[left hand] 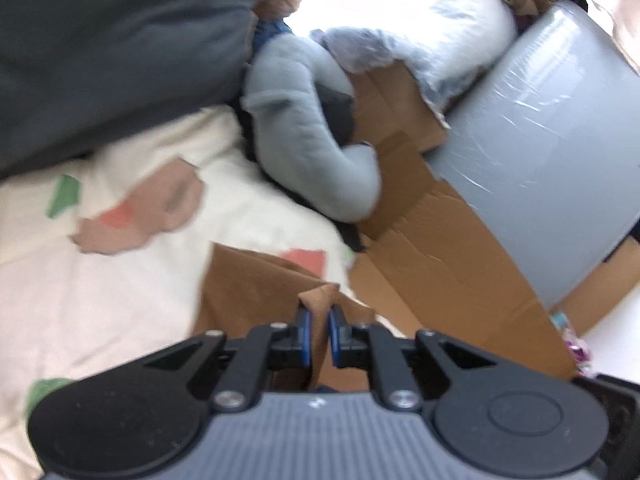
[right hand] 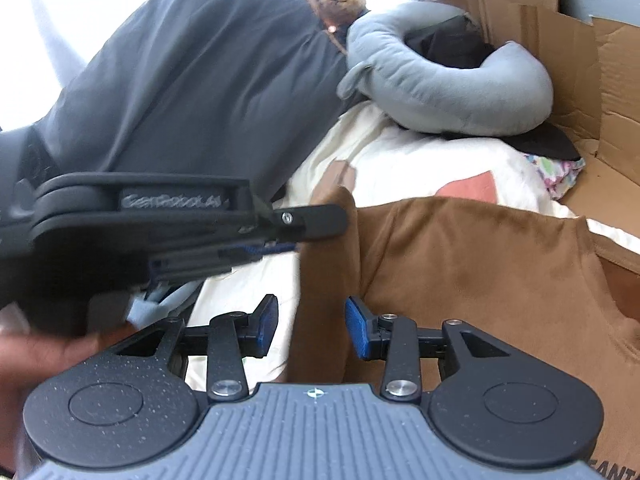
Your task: Fold clothes
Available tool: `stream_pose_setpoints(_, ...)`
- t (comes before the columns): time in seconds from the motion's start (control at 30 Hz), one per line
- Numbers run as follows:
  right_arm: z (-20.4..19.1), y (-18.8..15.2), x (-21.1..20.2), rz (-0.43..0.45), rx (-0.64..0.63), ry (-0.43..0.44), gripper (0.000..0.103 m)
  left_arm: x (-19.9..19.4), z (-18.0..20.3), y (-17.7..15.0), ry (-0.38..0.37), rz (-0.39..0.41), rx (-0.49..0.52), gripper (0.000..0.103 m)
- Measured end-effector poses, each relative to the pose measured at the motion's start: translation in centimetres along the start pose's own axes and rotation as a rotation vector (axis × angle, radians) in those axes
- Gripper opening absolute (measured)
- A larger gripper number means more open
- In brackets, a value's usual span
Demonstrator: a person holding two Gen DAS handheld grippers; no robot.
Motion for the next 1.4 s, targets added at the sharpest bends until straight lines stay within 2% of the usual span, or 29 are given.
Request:
stream_pose_setpoints(0.2, 2.3, 0.5, 0.3, 0.024, 0.044, -0.066, 0.042, 1.0, 1.7, -0.3, -0.073, -0.042, 0.034, 0.009)
stream_pose_setpoints(0.27, 2.9, 0.5, 0.5, 0.017, 0.052, -0.075, 0.029, 1.1, 1.8, -0.3, -0.071, -0.043, 0.041, 0.01)
stream_pose_setpoints(0.3, 3.3, 0.5, 0.7, 0.006, 0.061, -0.081, 0.018, 1.2, 1.9, -0.3, -0.068, -0.043, 0.04, 0.01)
stream_pose_setpoints(0.43, 5.0, 0.1, 1.3, -0.024, 0.124, -0.119, 0.017, 1.0, 1.2, 0.0, -0.029, -0.03, 0.034, 0.009)
stream_pose_setpoints(0.57, 6.9, -0.5, 1.5, -0.037, 0.171, -0.167, 0.019, 0.9, 0.0, 0.3, 0.025, -0.015, 0.018, 0.014)
stream_pose_setpoints(0.7, 8.4, -0.9, 1.9, -0.044, 0.205, -0.193, 0.027, 1.1, -1.2, 0.2, 0.075, -0.009, -0.002, 0.014)
stream_pose_setpoints(0.8, 9.5, -1.2, 2.4, -0.047, 0.232, -0.202, 0.037, 1.2, -1.7, 0.2, 0.098, -0.005, 0.003, 0.015)
stream_pose_setpoints(0.87, 10.3, -1.4, 2.8, -0.054, 0.254, -0.214, 0.037, 1.2, -2.1, 0.2, 0.108, -0.006, 0.0, 0.015)
stream_pose_setpoints(0.97, 11.3, -1.6, 3.4, -0.063, 0.296, -0.201, 0.038, 1.1, -2.6, 0.2, 0.118, -0.001, 0.0, 0.015)
stream_pose_setpoints(1.13, 12.3, -1.8, 4.2, -0.059, 0.366, -0.157, 0.045, 1.0, -3.6, 0.0, 0.141, 0.0, -0.006, 0.015)
stream_pose_setpoints(1.4, 13.9, -2.0, 4.9, -0.037, 0.471, -0.079, 0.045, 0.9, -5.2, -0.1, 0.195, -0.006, -0.009, 0.015)
Point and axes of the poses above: each gripper's, at about its wrist camera, not at the fingertips, and x roughly the way its jaws point, z to its right, y to its top, the point moved 2 cm from there along x, roughly the way its jaws point, and after that the axes turned 1 degree about -x, right-handed, at the moved point
